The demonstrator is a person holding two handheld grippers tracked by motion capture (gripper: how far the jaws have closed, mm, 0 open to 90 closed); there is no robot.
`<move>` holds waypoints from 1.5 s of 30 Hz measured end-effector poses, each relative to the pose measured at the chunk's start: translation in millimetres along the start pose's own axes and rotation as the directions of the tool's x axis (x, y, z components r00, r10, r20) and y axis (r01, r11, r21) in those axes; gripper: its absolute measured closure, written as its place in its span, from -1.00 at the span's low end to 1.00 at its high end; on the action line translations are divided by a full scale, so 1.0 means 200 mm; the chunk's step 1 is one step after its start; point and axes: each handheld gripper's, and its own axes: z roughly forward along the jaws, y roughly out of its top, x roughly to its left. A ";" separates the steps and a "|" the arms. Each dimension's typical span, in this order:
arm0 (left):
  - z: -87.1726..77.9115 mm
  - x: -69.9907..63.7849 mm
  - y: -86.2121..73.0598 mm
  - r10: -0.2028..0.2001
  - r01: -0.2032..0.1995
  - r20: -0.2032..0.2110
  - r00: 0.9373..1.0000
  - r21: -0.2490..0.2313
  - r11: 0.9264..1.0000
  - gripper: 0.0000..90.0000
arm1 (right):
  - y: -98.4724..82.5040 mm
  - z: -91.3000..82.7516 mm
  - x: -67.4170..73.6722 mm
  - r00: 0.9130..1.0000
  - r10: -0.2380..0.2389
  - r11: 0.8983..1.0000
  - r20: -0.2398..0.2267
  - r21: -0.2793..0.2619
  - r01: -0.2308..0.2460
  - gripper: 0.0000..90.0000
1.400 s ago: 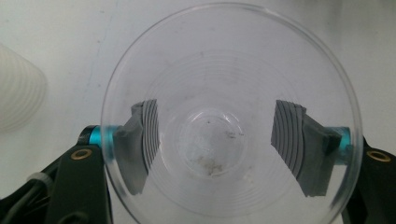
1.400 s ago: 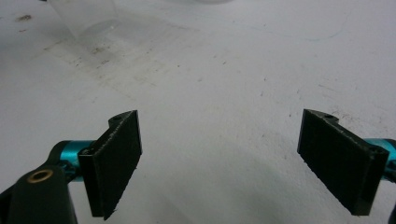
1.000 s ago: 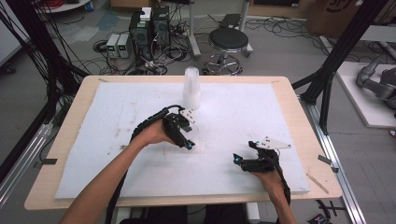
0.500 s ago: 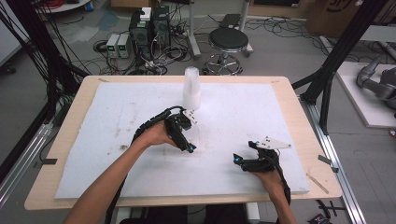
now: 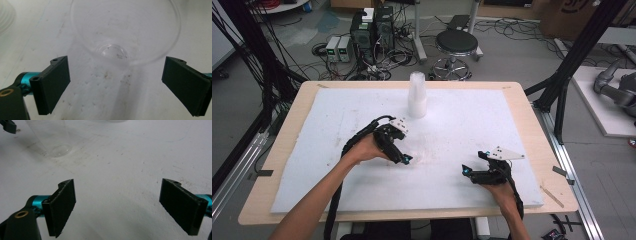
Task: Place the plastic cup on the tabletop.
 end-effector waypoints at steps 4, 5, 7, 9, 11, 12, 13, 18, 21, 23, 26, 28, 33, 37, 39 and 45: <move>-0.08 -0.02 -0.08 -0.017 0.014 -0.049 0.999 -0.055 0.998 -0.82 | 0.00 0.00 -0.01 1.000 0.002 1.000 0.004 -0.007 -0.001 -0.69; -0.14 -0.04 -0.15 -0.040 0.031 -0.083 0.996 -0.111 0.993 -0.82 | 0.00 0.00 0.00 1.000 0.005 1.000 0.011 -0.010 -0.005 -0.69; -0.18 -0.07 -0.23 -0.077 0.056 -0.111 0.991 -0.180 0.982 -0.82 | 0.00 -0.01 0.00 1.000 -0.003 1.000 0.018 -0.021 0.003 -0.69; -0.20 -0.09 -0.27 -0.095 0.068 -0.122 0.988 -0.206 0.976 -0.82 | 0.00 -0.01 0.00 1.000 -0.003 1.000 0.016 -0.025 0.004 -0.69; -0.24 -0.12 -0.41 -0.136 0.094 -0.154 0.979 -0.251 0.963 -0.82 | -0.01 -0.01 0.00 1.000 0.002 1.000 0.018 -0.030 -0.002 -0.69; -0.24 -0.13 -0.45 -0.160 0.112 -0.158 0.974 -0.275 0.955 -0.82 | -0.01 -0.01 0.00 1.000 0.003 1.000 0.019 -0.029 -0.003 -0.69; -0.25 -0.14 -0.48 -0.175 0.119 -0.166 0.971 -0.302 0.946 -0.82 | -0.01 -0.01 0.00 1.000 0.004 1.000 0.023 -0.028 -0.003 -0.69; -0.28 -0.19 -0.60 -0.229 0.137 -0.203 0.952 -0.387 0.912 -0.82 | -0.01 -0.02 0.01 0.999 -0.006 0.999 0.038 -0.044 0.008 -0.69; -0.28 -0.21 -0.67 -0.255 0.144 -0.240 0.937 -0.398 0.906 -0.82 | -0.01 -0.02 0.01 0.999 -0.010 0.998 0.053 -0.055 0.013 -0.69; -0.28 -0.23 -0.71 -0.286 0.161 -0.253 0.924 -0.421 0.893 -0.82 | -0.01 -0.03 0.02 0.998 -0.016 0.998 0.060 -0.059 0.020 -0.69; -0.28 -0.24 -0.75 -0.323 0.164 -0.290 0.901 -0.461 0.872 -0.82 | -0.02 -0.03 0.02 0.997 -0.017 0.997 0.070 -0.076 0.022 -0.69; -0.29 -0.24 -0.77 -0.336 0.160 -0.313 0.888 -0.475 0.865 -0.82 | -0.02 -0.04 0.03 0.997 -0.015 0.996 0.073 -0.085 0.021 -0.69; -0.30 -0.26 -0.81 -0.363 0.146 -0.340 0.868 -0.524 0.839 -0.82 | -0.03 -0.05 0.03 0.996 -0.012 0.993 0.088 -0.115 0.022 -0.69; -0.30 -0.26 -0.82 -0.370 0.145 -0.340 0.865 -0.536 0.832 -0.82 | -0.03 -0.05 0.03 0.996 -0.011 0.992 0.089 -0.122 0.022 -0.69; -0.30 -0.26 -0.81 -0.375 0.150 -0.345 0.861 -0.531 0.834 -0.82 | -0.03 -0.06 0.03 0.997 -0.009 0.992 0.083 -0.127 0.019 -0.69; -0.30 -0.28 -0.82 -0.374 0.129 -0.367 0.852 -0.546 0.828 -0.78 | -0.04 -0.07 0.02 0.996 0.013 0.989 0.084 -0.149 0.000 -0.69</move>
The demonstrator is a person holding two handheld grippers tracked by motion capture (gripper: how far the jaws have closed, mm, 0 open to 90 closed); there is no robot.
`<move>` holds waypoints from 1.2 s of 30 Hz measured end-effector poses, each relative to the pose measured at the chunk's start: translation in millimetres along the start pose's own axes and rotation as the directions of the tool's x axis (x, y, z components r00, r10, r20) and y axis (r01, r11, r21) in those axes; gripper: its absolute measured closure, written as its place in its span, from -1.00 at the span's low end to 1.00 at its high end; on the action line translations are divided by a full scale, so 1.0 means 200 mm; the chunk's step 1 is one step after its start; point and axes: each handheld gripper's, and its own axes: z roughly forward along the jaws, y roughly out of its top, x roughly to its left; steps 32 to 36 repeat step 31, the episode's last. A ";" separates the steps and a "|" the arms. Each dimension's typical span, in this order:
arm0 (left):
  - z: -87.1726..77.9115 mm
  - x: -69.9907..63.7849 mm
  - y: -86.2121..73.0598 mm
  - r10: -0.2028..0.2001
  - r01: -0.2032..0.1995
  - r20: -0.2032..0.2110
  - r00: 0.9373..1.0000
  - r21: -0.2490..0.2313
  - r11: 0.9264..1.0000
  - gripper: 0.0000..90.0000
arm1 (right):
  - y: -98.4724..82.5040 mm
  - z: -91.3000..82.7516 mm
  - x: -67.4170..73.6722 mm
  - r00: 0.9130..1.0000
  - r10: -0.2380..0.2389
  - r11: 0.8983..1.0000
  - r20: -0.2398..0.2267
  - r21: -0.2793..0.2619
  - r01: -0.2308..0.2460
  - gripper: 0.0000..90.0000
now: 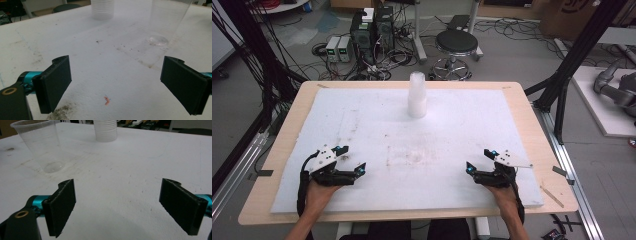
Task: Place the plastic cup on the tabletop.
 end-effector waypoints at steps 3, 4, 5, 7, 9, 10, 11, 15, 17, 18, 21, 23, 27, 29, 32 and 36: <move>0.00 0.00 0.00 -0.002 0.002 -0.003 1.000 0.002 1.000 -0.78 | 0.00 0.00 -0.01 1.000 0.003 1.000 -0.002 -0.004 -0.003 -0.69; 0.00 0.00 0.00 -0.004 0.004 -0.003 1.000 0.005 1.000 -0.78 | 0.00 0.00 -0.01 1.000 0.003 1.000 -0.001 -0.006 -0.003 -0.69; 0.00 0.01 0.00 -0.009 0.009 0.000 1.000 0.008 1.000 -0.78 | 0.00 0.00 -0.01 1.000 0.004 1.000 -0.004 -0.005 -0.004 -0.69; 0.00 0.02 0.00 -0.024 0.024 0.002 1.000 0.011 1.000 -0.78 | 0.00 0.00 -0.01 1.000 0.015 1.000 -0.006 0.001 -0.015 -0.69; 0.00 0.02 0.00 -0.036 0.036 0.001 0.999 0.006 0.999 -0.78 | 0.00 0.00 -0.01 1.000 0.016 1.000 -0.008 0.005 -0.016 -0.69; 0.00 0.02 0.00 -0.036 0.036 0.001 0.999 0.006 0.999 -0.78 | 0.00 0.00 -0.01 1.000 0.016 1.000 -0.008 0.005 -0.016 -0.69; 0.00 0.02 0.00 -0.036 0.036 -0.001 0.999 0.000 0.999 -0.75 | 0.00 0.00 -0.01 1.000 0.019 1.000 -0.007 0.005 -0.019 -0.69; 0.00 0.02 0.00 -0.027 0.027 0.002 1.000 0.003 1.000 -0.73 | 0.00 -0.01 -0.01 1.000 0.023 1.000 -0.006 -0.021 -0.024 -0.69; 0.00 0.02 0.00 -0.026 0.026 0.002 1.000 0.006 1.000 -0.73 | -0.01 -0.01 -0.01 1.000 0.031 0.999 -0.003 -0.028 -0.031 -0.69; 0.00 0.02 0.00 -0.025 0.025 0.003 1.000 0.008 1.000 -0.73 | -0.01 -0.01 -0.01 0.999 0.034 0.999 0.000 -0.030 -0.034 -0.69; 0.00 0.02 0.00 -0.032 0.032 0.009 0.999 0.011 0.999 -0.73 | -0.01 -0.01 -0.02 0.999 0.043 0.998 0.010 -0.036 -0.043 -0.69; 0.01 0.02 0.00 -0.042 0.042 0.010 0.999 0.011 0.999 -0.73 | -0.01 -0.01 -0.02 0.998 0.053 0.998 0.012 -0.033 -0.053 -0.69; 0.01 0.03 0.00 -0.050 0.050 0.011 0.999 0.019 0.999 -0.73 | -0.01 -0.02 -0.02 0.999 0.051 0.998 0.002 -0.037 -0.051 -0.69; 0.01 0.03 0.00 -0.060 0.060 0.004 0.998 0.024 0.998 -0.73 | -0.01 -0.02 -0.01 1.000 0.031 0.999 0.005 -0.043 -0.031 -0.69; 0.01 0.03 0.00 -0.057 0.057 0.003 0.998 0.025 0.998 -0.74 | -0.01 -0.02 -0.01 1.000 0.026 0.999 0.009 -0.039 -0.025 -0.69; 0.01 0.03 0.00 -0.057 0.057 0.003 0.998 0.025 0.998 -0.74 | -0.01 -0.02 -0.01 1.000 0.026 0.999 0.009 -0.039 -0.025 -0.69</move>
